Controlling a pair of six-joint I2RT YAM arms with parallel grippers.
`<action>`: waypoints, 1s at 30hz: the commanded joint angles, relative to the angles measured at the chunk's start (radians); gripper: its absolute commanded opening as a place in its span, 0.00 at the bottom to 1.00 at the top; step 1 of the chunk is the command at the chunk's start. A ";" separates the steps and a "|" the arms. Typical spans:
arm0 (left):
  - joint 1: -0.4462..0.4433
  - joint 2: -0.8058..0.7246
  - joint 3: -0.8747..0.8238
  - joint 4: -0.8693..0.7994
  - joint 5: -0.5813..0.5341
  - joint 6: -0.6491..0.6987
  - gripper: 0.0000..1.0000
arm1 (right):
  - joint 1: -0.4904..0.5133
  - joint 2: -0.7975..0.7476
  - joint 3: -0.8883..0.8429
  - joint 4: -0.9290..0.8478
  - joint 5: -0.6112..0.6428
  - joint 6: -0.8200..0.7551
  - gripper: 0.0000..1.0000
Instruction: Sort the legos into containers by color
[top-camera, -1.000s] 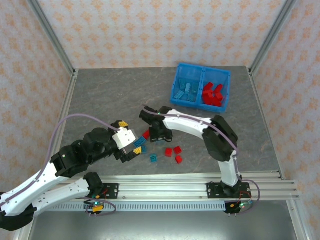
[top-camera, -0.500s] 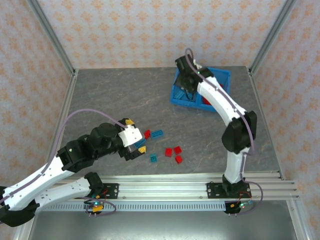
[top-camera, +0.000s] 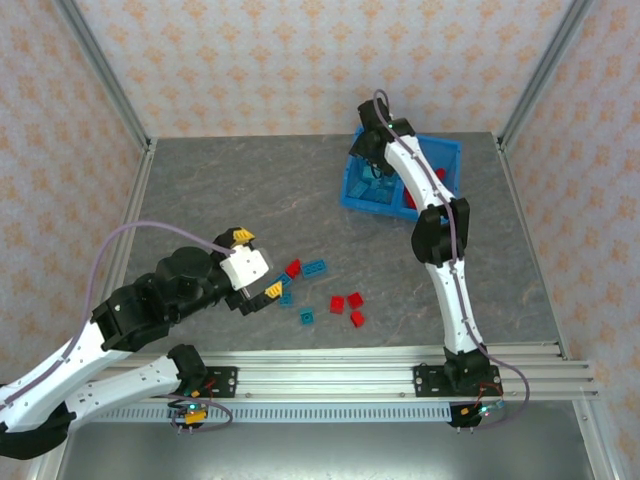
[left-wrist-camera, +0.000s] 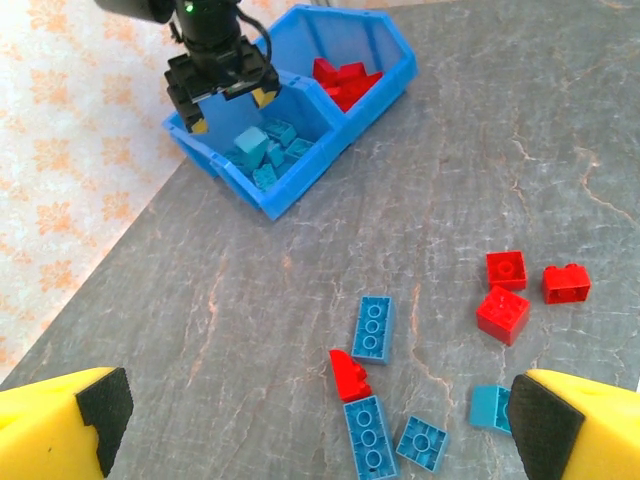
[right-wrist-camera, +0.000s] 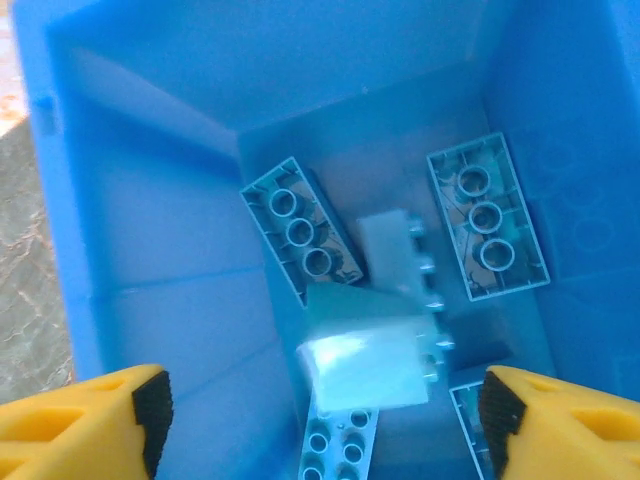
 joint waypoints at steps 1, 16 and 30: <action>0.006 0.008 -0.017 0.044 -0.020 -0.014 1.00 | 0.002 -0.087 0.035 -0.023 -0.028 -0.041 0.84; 0.006 0.011 -0.096 0.060 0.057 -0.056 1.00 | 0.251 -0.825 -0.905 0.072 -0.063 0.034 0.81; 0.006 0.009 -0.131 0.059 0.153 -0.058 1.00 | 0.700 -0.829 -1.263 0.126 -0.033 0.461 0.74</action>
